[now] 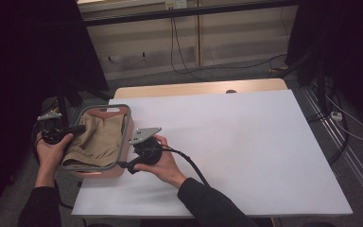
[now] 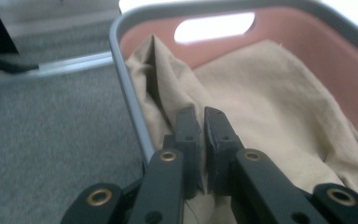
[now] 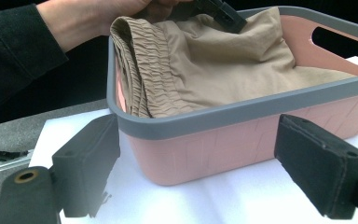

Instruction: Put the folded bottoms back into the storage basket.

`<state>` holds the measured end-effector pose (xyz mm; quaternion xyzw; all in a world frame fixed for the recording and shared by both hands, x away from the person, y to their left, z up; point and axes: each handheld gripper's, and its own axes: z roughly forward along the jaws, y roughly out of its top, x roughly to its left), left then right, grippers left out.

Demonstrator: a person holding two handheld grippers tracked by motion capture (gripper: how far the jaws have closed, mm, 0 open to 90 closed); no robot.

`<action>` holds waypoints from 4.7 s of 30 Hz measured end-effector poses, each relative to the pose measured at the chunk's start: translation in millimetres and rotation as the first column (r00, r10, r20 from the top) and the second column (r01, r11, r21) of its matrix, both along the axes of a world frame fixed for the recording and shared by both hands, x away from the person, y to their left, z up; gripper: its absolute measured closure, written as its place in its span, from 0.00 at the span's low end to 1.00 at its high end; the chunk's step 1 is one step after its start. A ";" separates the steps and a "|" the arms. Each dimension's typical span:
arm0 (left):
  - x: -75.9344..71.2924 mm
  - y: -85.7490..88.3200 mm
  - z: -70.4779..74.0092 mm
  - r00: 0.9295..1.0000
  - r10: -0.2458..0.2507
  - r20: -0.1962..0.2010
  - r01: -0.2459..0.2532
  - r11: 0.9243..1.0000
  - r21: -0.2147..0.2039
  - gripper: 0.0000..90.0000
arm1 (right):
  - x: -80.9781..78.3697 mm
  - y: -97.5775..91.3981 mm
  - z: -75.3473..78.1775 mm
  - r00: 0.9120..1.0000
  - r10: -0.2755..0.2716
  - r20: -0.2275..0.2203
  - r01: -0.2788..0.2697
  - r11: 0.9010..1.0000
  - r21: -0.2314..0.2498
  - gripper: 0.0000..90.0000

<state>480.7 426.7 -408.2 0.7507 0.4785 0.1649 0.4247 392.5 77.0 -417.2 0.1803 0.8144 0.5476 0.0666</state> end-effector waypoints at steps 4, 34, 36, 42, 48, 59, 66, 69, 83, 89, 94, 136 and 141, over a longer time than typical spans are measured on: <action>-3.4 0.9 4.5 1.000 0.003 0.027 -0.002 1.000 -0.019 0.79 | -0.1 -0.7 0.9 1.000 -0.001 0.004 0.001 1.000 0.002 0.15; -45.9 -5.1 24.6 0.976 0.081 0.201 -0.072 0.996 -0.056 0.05 | 1.8 -5.8 6.3 0.996 -0.081 0.020 0.082 0.997 -0.016 0.04; -51.6 -6.1 25.5 0.976 0.073 0.205 -0.064 0.997 -0.050 0.06 | 1.1 -5.9 6.8 0.997 -0.080 0.017 0.081 0.997 -0.016 0.04; -67.0 -11.8 28.3 0.976 0.066 0.207 -0.062 0.998 -0.026 0.07 | -1.7 -8.6 10.2 0.996 -0.087 0.028 0.087 0.996 -0.018 0.04; -82.8 -18.5 31.0 0.970 0.067 0.234 -0.061 0.998 -0.036 0.06 | -5.2 -14.8 13.1 0.994 -0.108 0.025 0.108 0.994 -0.003 0.04; -117.9 -34.6 33.3 0.968 0.021 0.251 -0.026 1.000 0.017 0.05 | -19.4 -28.7 9.2 0.986 -0.160 0.045 0.162 0.986 -0.033 0.04; -140.3 -43.4 30.0 0.967 0.017 0.253 -0.021 1.000 0.012 0.05 | -27.8 -42.8 5.1 0.982 -0.184 0.047 0.185 0.982 -0.033 0.04; -148.6 -51.0 28.3 0.972 0.017 0.236 -0.014 1.000 -0.014 0.06 | -32.2 -49.0 6.2 0.981 -0.188 0.053 0.190 0.981 -0.028 0.04; -164.5 -98.6 22.2 0.964 -0.055 0.261 0.053 0.998 0.016 0.05 | -47.4 -91.2 2.7 0.961 -0.262 0.084 0.265 0.964 -0.023 0.04; -160.6 -119.2 19.6 0.963 -0.108 0.245 0.115 0.993 -0.011 0.05 | -52.5 -108.9 -0.6 0.951 -0.293 0.093 0.298 0.954 -0.035 0.04; -158.2 -136.4 19.9 0.957 -0.131 0.260 0.136 0.991 -0.003 0.05 | -58.4 -124.3 -0.5 0.942 -0.314 0.114 0.320 0.946 -0.039 0.04; -154.7 -224.0 -26.3 0.933 -0.294 0.208 0.296 0.955 0.021 0.05 | -95.6 -238.5 -15.2 0.840 -0.530 0.116 0.537 0.842 -0.042 0.04; -154.3 -221.8 -27.1 0.935 -0.286 0.209 0.292 0.956 0.000 0.05 | -104.5 -253.9 -16.1 0.816 -0.565 0.121 0.573 0.818 -0.044 0.04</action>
